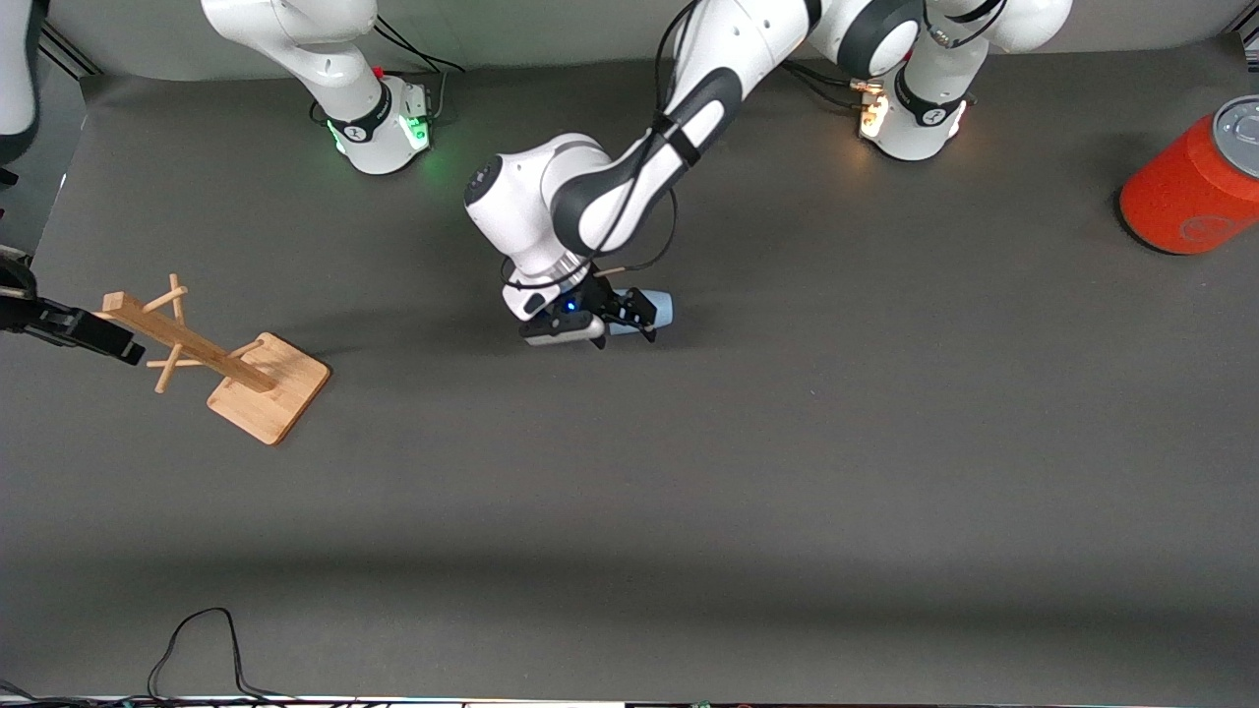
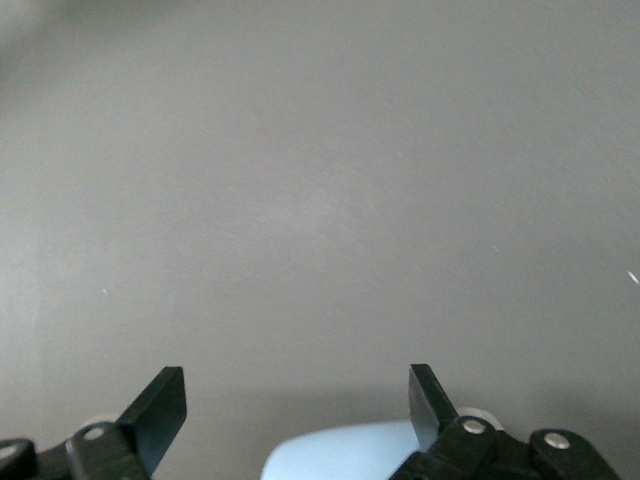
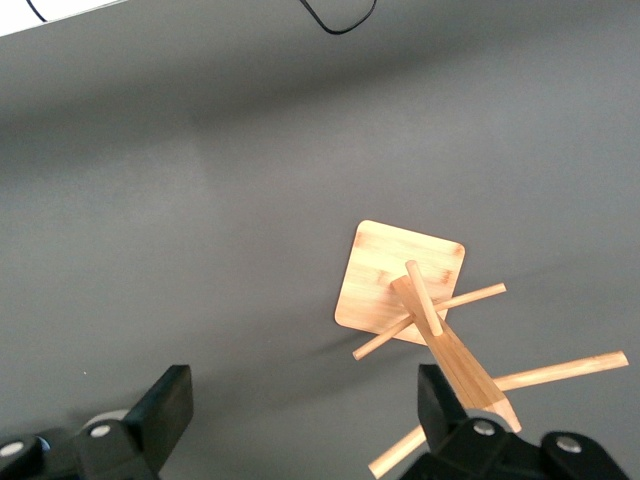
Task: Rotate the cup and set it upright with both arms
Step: 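Grasp the lying cup with the left gripper while the right gripper withdraws, then lift the cup with the left gripper and rotate it rim up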
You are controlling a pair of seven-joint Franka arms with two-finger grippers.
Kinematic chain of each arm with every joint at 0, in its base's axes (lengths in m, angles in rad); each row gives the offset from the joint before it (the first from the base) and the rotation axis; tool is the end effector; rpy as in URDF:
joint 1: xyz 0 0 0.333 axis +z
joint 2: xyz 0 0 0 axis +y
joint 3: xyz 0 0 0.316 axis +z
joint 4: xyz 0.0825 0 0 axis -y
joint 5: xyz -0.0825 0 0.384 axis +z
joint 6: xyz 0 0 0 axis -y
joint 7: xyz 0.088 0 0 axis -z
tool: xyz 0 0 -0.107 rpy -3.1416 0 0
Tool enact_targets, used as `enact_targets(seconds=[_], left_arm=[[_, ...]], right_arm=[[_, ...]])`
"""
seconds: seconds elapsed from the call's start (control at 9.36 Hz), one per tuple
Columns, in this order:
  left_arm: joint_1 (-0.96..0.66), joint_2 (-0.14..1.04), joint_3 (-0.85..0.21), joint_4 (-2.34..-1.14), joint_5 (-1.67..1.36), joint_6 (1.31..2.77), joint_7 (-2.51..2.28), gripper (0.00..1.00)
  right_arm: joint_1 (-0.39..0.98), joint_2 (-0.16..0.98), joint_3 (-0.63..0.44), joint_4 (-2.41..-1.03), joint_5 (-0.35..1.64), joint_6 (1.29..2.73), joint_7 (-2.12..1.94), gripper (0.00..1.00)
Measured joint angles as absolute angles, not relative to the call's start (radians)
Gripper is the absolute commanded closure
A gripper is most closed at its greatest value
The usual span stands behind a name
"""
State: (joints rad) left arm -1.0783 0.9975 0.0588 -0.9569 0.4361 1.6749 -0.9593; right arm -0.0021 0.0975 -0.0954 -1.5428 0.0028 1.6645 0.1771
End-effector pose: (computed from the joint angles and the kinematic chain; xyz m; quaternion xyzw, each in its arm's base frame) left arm 0.4175 -0.6316 0.2519 -0.9583 0.0906 -0.1234 0.2411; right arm 0.5896 -0.0547 0.5905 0.9905 -0.1367 0.0124 0.0027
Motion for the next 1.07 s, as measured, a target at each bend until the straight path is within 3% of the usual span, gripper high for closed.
enact_targets(seconds=[0.43,0.64,0.75,1.07], left_arm=[[-1.144,1.046,0.059,-0.957,0.454,1.677,-0.837,0.04],[-1.146,1.053,0.061,-0.959,0.456,1.673,-0.702,0.10],[-1.146,1.053,0.064,-0.960,0.459,1.668,-0.632,0.27],[-1.141,1.055,0.074,-0.970,0.473,1.660,-0.491,0.63]], right_arm=[[0.019,0.076,-0.084,-1.591,0.004,1.664,0.177,0.00],[0.019,0.075,-0.083,-1.597,0.004,1.665,0.177,0.00],[0.021,0.075,-0.083,-1.600,0.004,1.666,0.177,0.00],[0.049,0.075,-0.081,-1.606,0.005,1.685,0.177,0.00]])
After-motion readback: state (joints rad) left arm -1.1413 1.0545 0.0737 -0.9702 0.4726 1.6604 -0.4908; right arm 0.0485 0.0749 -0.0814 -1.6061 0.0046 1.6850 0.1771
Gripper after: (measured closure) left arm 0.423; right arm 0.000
